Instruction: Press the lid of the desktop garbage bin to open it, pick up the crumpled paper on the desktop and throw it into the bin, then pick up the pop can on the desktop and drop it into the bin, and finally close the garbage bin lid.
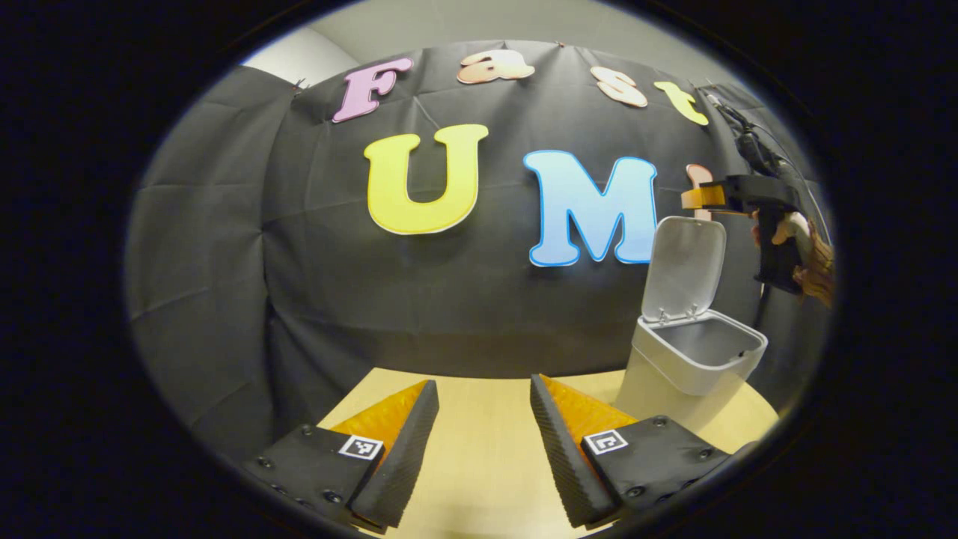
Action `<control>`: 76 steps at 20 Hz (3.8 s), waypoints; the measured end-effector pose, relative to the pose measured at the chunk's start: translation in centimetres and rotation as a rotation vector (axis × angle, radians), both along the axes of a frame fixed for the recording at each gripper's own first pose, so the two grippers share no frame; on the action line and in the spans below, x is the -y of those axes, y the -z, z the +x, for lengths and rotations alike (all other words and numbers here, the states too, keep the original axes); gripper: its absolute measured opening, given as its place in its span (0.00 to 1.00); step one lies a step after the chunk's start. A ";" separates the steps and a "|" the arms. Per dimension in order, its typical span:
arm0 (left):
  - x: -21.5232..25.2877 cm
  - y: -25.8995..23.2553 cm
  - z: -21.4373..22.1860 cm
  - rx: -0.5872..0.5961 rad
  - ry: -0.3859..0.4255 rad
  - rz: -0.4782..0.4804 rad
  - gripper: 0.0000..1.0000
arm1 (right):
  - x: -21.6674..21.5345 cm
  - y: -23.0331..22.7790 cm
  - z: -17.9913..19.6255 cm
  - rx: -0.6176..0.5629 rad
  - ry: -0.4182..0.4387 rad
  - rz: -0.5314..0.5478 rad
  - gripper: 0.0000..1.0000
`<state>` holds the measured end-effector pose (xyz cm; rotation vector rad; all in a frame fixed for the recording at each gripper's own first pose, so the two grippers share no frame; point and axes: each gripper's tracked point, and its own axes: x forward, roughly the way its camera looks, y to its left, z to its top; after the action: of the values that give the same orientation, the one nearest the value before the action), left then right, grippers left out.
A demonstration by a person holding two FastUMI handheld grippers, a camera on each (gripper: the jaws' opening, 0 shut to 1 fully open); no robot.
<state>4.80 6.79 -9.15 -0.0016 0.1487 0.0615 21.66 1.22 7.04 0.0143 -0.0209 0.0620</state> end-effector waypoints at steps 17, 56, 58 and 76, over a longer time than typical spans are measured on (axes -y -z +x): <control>2.6 -0.5 0.1 0.012 0.060 -0.020 0.79 | 0.2 5.8 -8.4 -0.130 -0.043 0.004 0.85; 4.0 -2.0 -1.5 0.037 0.082 -0.039 0.84 | -0.4 19.2 -14.6 -0.217 0.004 -0.015 0.86; 4.0 -2.0 -1.5 0.035 0.081 -0.036 0.81 | -0.4 19.3 -14.6 -0.207 0.004 -0.017 0.86; 5.1 -2.7 -1.5 0.052 0.099 -0.028 0.81 | -0.3 19.3 -14.5 -0.141 0.002 0.039 0.86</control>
<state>3.30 1.68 -6.47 -0.0243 0.0972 -0.0392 7.12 1.54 -12.21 0.0575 0.1191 0.0582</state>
